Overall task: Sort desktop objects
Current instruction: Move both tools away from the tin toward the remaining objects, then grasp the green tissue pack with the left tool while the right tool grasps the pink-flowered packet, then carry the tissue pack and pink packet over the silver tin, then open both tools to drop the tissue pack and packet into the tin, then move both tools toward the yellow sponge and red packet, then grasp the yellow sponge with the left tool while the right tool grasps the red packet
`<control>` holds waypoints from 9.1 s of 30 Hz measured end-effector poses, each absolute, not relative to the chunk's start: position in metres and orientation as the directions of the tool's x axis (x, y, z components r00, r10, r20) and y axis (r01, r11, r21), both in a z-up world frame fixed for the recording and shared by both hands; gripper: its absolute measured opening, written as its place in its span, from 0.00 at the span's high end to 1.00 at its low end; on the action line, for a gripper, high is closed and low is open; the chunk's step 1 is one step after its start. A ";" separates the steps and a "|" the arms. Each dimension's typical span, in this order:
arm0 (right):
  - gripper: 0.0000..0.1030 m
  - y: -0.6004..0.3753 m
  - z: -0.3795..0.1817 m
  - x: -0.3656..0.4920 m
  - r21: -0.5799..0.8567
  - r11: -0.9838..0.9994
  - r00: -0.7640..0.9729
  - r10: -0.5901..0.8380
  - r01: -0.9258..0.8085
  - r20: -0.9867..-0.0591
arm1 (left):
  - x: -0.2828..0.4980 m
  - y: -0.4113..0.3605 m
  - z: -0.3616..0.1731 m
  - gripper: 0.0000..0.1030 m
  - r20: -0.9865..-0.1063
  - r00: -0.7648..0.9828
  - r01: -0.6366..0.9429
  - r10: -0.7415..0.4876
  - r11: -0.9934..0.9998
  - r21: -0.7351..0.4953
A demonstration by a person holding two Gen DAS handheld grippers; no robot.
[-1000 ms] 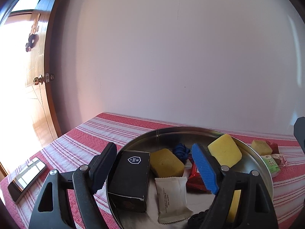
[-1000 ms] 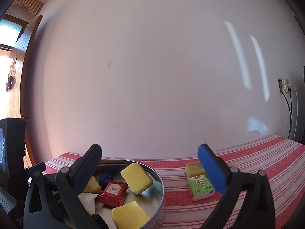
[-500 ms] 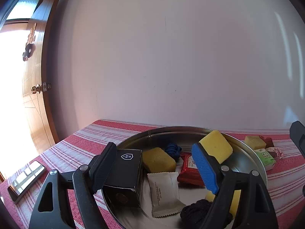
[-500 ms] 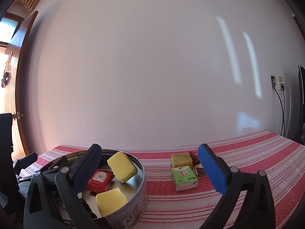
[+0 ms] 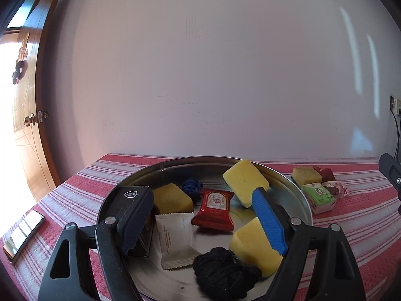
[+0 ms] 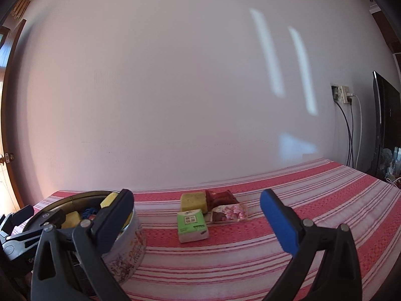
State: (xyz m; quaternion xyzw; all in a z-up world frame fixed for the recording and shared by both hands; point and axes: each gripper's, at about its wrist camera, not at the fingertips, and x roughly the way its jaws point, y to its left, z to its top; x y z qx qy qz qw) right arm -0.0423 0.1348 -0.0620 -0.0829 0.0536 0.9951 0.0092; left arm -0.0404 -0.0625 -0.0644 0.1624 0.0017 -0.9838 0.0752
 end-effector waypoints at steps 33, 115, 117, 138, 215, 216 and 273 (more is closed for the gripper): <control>0.01 0.259 -0.063 -0.051 0.252 -0.921 -0.939 0.233 -0.296 -0.253 | -0.116 0.111 -0.083 0.20 -0.560 -0.815 -0.213 0.149 -0.976 0.050; 0.84 0.175 -0.090 -0.134 0.178 -0.983 -0.821 -0.133 0.039 -0.556 | -0.102 -0.071 -0.046 0.50 -0.519 -0.854 0.096 -0.030 -0.990 -0.101; 0.84 0.168 -0.082 -0.116 0.183 -0.981 -0.835 -0.155 0.067 -0.528 | -0.102 -0.073 -0.046 0.50 -0.519 -0.854 0.108 -0.044 -0.990 -0.094; 0.79 0.003 -0.042 -0.098 0.099 -0.913 -0.816 -0.399 0.395 -0.419 | -0.114 -0.145 -0.047 0.48 -0.580 -0.778 0.306 -0.242 -0.952 -0.014; 0.00 0.254 -0.064 -0.086 0.113 -0.957 -0.938 0.234 -0.269 -0.256 | -0.136 0.107 -0.090 0.11 -0.588 -0.803 -0.170 0.097 -0.983 0.069; 0.00 0.257 -0.064 -0.085 0.119 -0.953 -0.935 0.242 -0.279 -0.258 | -0.145 0.108 -0.092 0.11 -0.601 -0.793 -0.148 0.095 -0.988 0.039; 0.01 0.227 -0.108 -0.263 0.294 -0.954 -0.724 -0.167 -0.052 -0.669 | -0.056 0.051 -0.084 0.44 -0.494 -0.847 -0.226 0.194 -0.974 0.004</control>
